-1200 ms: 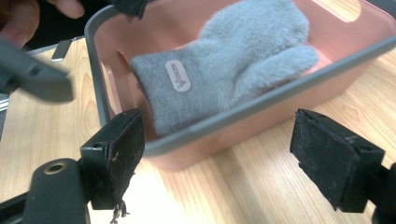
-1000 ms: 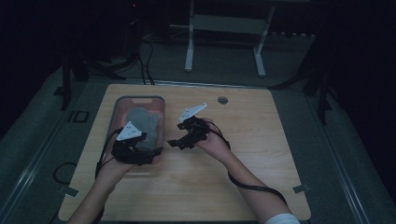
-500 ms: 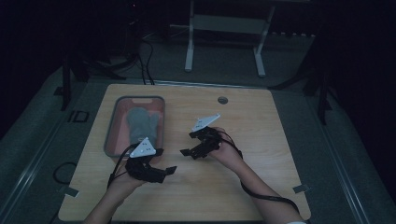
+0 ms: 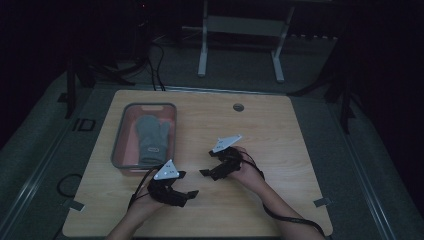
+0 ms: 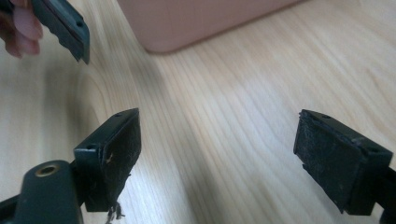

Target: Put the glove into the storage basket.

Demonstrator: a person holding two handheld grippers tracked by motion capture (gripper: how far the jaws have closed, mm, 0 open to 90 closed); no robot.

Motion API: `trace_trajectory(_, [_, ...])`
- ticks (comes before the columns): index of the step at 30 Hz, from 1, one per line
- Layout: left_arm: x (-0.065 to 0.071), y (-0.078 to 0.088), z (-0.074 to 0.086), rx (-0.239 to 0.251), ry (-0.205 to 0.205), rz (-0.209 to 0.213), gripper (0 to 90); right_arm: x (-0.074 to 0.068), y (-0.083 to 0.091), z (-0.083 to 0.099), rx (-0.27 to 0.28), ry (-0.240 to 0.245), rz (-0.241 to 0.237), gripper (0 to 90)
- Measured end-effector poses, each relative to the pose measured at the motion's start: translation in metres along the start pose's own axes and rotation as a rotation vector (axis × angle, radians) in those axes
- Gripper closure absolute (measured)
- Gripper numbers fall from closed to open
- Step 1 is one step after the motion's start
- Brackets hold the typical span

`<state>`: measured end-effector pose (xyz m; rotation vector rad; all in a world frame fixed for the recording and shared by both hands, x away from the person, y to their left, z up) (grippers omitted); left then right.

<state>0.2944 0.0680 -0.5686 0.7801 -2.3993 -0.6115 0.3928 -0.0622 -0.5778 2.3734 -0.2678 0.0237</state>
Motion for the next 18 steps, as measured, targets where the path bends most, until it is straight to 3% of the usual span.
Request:
trace_trajectory(4, [0.001, -0.006, 0.005, -0.012, 0.005, 0.02, 17.8, -0.003, -0.002, 0.012, -0.005, -0.008, 0.003, 15.1])
trace_trajectory(11, [0.0, -0.01, 0.011, -0.014, 0.016, 0.03, 17.8, -0.007, -0.005, 0.031, -0.029, 0.027, 0.022, 15.0])
trace_trajectory(18, [-0.001, -0.011, 0.014, -0.026, 0.019, 0.024, 17.8, -0.005, -0.002, 0.033, -0.017, 0.035, 0.052, 15.2])
Point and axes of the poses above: each handheld gripper's, and its own axes: y roughly backward along the jaws, z roughly out of its underside, x roughly to its right, the point moved 7 cm from there along -y, roughly forward along the jaws, and after that the axes turned 13 degrees about y, right-handed, at the moved point
